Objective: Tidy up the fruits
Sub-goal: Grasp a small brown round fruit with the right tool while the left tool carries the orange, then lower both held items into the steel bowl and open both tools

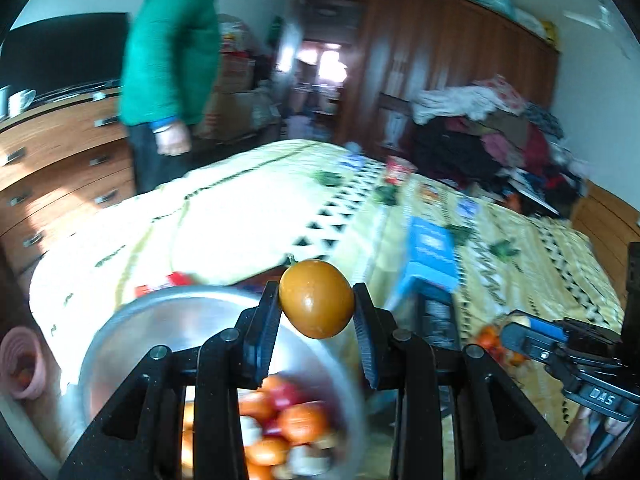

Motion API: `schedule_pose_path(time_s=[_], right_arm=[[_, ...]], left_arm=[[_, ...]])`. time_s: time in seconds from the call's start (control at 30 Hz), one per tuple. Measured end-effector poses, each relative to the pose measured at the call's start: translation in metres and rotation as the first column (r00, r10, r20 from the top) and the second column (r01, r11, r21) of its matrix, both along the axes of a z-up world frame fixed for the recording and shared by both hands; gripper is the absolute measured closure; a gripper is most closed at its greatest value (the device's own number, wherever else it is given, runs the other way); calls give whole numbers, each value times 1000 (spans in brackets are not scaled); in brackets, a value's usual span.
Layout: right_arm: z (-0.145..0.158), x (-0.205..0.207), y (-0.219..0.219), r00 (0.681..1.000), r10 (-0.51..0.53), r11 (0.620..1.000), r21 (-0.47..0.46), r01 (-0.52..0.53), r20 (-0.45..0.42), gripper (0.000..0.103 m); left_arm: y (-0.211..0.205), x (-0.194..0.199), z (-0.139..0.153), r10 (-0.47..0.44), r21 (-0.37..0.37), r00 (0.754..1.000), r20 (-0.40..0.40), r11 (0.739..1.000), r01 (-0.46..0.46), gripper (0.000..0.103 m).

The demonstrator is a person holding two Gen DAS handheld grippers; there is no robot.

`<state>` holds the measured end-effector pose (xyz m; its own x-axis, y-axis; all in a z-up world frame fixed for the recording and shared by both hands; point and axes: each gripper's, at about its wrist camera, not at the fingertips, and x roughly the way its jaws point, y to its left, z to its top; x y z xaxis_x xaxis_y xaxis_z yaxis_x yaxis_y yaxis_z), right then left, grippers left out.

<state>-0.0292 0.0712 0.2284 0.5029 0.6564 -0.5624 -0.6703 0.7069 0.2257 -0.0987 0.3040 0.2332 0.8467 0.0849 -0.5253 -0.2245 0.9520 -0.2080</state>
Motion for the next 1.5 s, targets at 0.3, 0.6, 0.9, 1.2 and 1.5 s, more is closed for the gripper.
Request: schedule_pose_path(time_s=[0.3, 0.6, 0.9, 1.2, 1.5], right_arm=[[-17, -19, 121, 983, 174, 982, -70, -178, -62, 77], [-42, -18, 140, 979, 150, 978, -123, -167, -136, 77], [-52, -21, 151, 978, 136, 974, -160, -161, -156, 77], [-56, -24, 155, 978, 133, 973, -166, -160, -161, 76], [-49, -28, 150, 984, 119, 977, -159, -139, -130, 40]], left_arm=[[61, -15, -69, 118, -3, 975, -187, 993, -121, 67], [57, -17, -97, 131, 61, 954, -270, 991, -119, 67], [63, -19, -103, 147, 70, 948, -281, 989, -133, 67], [67, -20, -105, 157, 70, 944, -290, 987, -143, 67], [64, -20, -103, 180, 91, 936, -303, 983, -159, 51]])
